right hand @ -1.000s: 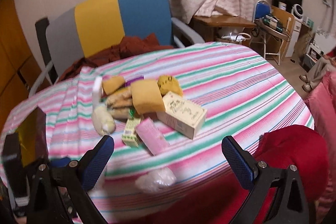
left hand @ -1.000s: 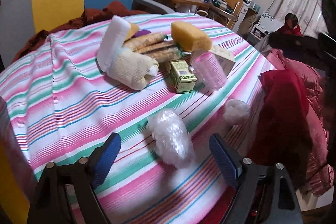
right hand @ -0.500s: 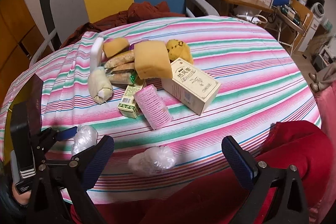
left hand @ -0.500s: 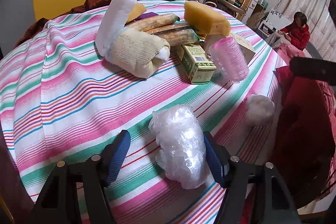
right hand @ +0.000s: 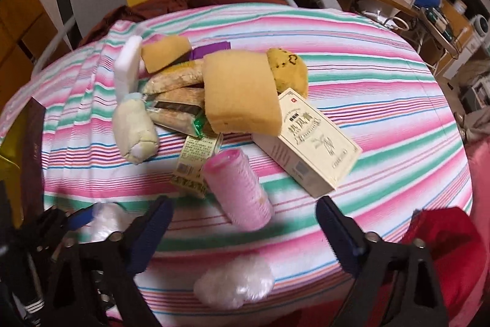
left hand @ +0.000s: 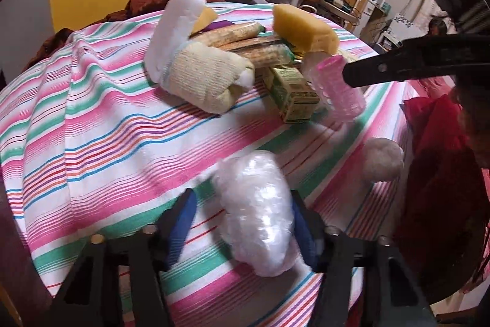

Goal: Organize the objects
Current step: 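Grasp the clear bubble-wrap bag with the left tool while the right tool grasps the pink hair roller, then carry both items over the gold tray and open both tools to drop them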

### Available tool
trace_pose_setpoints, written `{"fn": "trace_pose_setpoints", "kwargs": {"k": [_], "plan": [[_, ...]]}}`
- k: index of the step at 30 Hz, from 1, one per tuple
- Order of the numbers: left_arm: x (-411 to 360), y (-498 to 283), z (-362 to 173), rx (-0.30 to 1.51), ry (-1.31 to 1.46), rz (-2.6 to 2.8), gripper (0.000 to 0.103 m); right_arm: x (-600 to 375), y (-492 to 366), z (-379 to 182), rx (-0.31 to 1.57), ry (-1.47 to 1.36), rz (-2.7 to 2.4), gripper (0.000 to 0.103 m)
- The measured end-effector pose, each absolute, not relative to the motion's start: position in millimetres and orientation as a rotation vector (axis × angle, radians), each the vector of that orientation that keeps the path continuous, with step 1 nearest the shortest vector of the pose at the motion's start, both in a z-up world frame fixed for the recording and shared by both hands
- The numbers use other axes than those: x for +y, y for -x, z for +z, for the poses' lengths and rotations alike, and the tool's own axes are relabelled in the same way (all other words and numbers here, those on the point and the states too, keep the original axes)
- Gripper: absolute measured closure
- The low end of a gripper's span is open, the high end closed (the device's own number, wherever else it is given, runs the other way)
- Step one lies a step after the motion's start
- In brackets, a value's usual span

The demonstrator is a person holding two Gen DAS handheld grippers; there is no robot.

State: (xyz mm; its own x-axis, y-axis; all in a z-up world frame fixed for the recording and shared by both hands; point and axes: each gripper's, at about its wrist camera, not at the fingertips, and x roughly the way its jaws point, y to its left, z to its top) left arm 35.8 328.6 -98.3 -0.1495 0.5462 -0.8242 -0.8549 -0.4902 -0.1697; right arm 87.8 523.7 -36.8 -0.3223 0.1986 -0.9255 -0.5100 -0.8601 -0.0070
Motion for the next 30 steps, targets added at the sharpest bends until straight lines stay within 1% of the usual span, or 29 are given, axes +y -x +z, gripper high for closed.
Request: {"fn": "trace_pose_setpoints", "kwargs": {"k": [1,3,4,5,6,7,8,10,15,20,25,30], "plan": [[327,-34,-98,0.417,1.098,1.809,0.052,527,-84,-41,0.394,1.507,2.197,0.013],[324,-31,-98,0.409,1.101,1.822,0.064,531,-79,-47,0.382,1.534,2.179,0.014],[323,-30,-98,0.407,1.102,1.828,0.065,533,-77,-51,0.385,1.550,2.172,0.016],[321,-28,-98,0.390,1.103,1.825,0.065,535,-76,-53,0.393,1.560,2.168,0.023],[319,-27,-98,0.384,1.103,1.826,0.066,537,-75,-57,0.416,1.579,2.161,0.040],[318,-27,-98,0.380,1.101,1.826,0.066,539,-76,-58,0.435,1.589,2.161,0.049],[316,-27,-98,0.382,1.095,1.828,0.067,539,-77,-58,0.434,1.594,2.160,0.063],[316,-28,-98,0.389,1.085,1.831,0.067,537,-80,-57,0.415,1.595,2.160,0.066],[308,-33,-96,0.395,1.071,1.841,0.067,531,-99,-40,0.435,1.530,2.200,0.066],[296,-35,-81,0.370,1.039,1.870,0.067,515,-117,-11,0.453,1.421,2.290,0.066],[265,-25,-53,0.294,1.003,1.953,0.067,482,-103,15,0.439,1.368,2.433,0.066],[213,-3,-24,0.185,0.988,2.103,0.067,431,-70,25,0.415,1.380,2.606,0.066]]}}
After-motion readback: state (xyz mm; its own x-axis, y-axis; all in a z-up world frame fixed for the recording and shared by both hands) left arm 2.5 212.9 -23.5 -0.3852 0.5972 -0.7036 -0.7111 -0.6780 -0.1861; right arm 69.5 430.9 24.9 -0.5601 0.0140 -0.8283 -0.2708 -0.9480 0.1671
